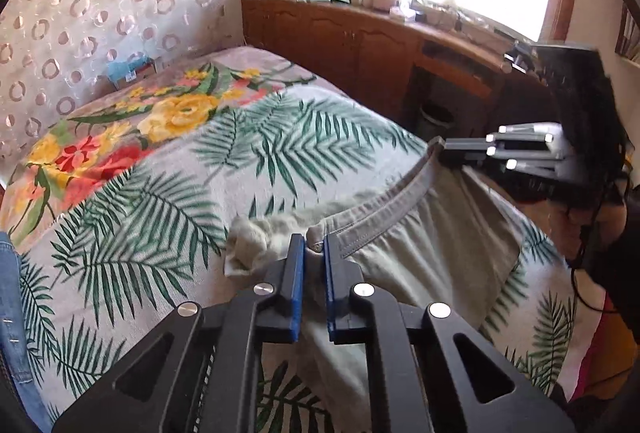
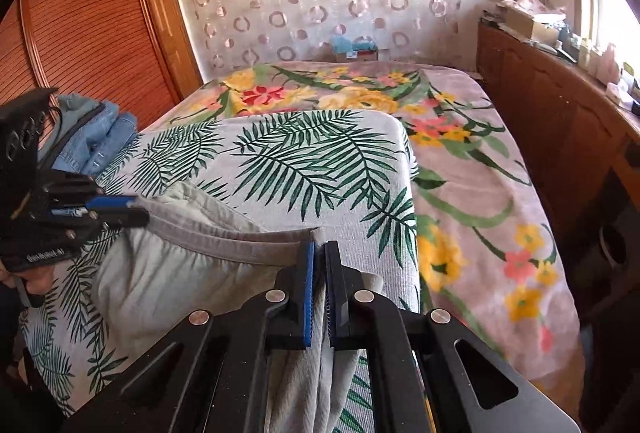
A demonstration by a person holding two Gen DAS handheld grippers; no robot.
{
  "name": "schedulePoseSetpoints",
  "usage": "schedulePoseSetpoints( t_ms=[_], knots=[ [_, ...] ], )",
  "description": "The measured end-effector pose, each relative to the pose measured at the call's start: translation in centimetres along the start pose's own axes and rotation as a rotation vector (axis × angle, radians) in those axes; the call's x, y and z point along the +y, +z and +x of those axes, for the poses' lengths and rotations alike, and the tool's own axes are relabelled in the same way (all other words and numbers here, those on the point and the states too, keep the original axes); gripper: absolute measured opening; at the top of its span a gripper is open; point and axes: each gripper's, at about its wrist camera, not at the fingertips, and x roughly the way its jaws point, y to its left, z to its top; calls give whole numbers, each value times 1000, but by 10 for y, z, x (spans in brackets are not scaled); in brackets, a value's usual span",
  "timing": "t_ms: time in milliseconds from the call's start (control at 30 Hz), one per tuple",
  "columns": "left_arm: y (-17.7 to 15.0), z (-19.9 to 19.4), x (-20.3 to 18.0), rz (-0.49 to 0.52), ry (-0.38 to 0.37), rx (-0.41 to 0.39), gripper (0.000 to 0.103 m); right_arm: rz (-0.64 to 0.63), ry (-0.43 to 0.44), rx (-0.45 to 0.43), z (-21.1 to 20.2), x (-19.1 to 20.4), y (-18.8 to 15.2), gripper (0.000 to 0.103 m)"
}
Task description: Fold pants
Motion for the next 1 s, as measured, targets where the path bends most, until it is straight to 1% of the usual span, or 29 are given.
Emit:
schedulePoseSetpoints(
  t_ms=[33, 167, 200, 267, 333, 433, 467, 500, 533, 567, 633, 667, 700, 767, 867, 1000],
  knots=[
    [3, 2, 0, 1, 15, -5, 10, 0, -8, 11, 3, 2, -1, 5],
    [4, 26, 4, -1, 60, 50, 10, -5, -38, 39, 13, 8, -2, 5],
    [3, 30, 6, -5, 63, 61, 10, -3, -37, 41, 12, 9, -1, 5],
    [1, 31, 8, -22, 49, 58, 11, 2, -31, 39, 10, 11, 1, 5],
    [0, 29, 10, -33, 43, 52, 13, 9, -22, 37, 6, 9, 2, 5],
    [-1, 24, 12, -42, 44, 48, 21, 11, -23, 33, 0, 6, 2, 5],
    [-2, 21, 13, -41, 57, 41, 25, 10, -25, 30, -3, 7, 2, 7],
    [-2, 19, 13, -40, 67, 37, 33, 13, -30, 23, -6, 8, 1, 8],
    [-3, 17, 13, -36, 77, 31, 37, 15, -35, 17, -8, 7, 0, 8],
    [-3, 16, 13, -31, 82, 25, 50, 18, -48, 12, -11, 8, -2, 10],
    [-5, 15, 15, -31, 74, 25, 62, 20, -59, 7, -14, 9, -6, 20],
    [-6, 15, 16, -36, 69, 31, 79, 22, -56, 7, -15, 10, -7, 29],
    [-8, 16, 18, -44, 66, 39, 87, 24, -52, 10, -14, 9, -8, 37],
    [-12, 17, 18, -46, 67, 47, 87, 20, -59, 24, -14, 10, -12, 43],
    [-19, 22, 21, -61, 82, 68, 87, 25, -79, 53, -10, 8, -14, 43],
    [-22, 26, 25, -85, 56, 83, 87, 54, -78, 84, -6, 1, -12, 43]
  ],
)
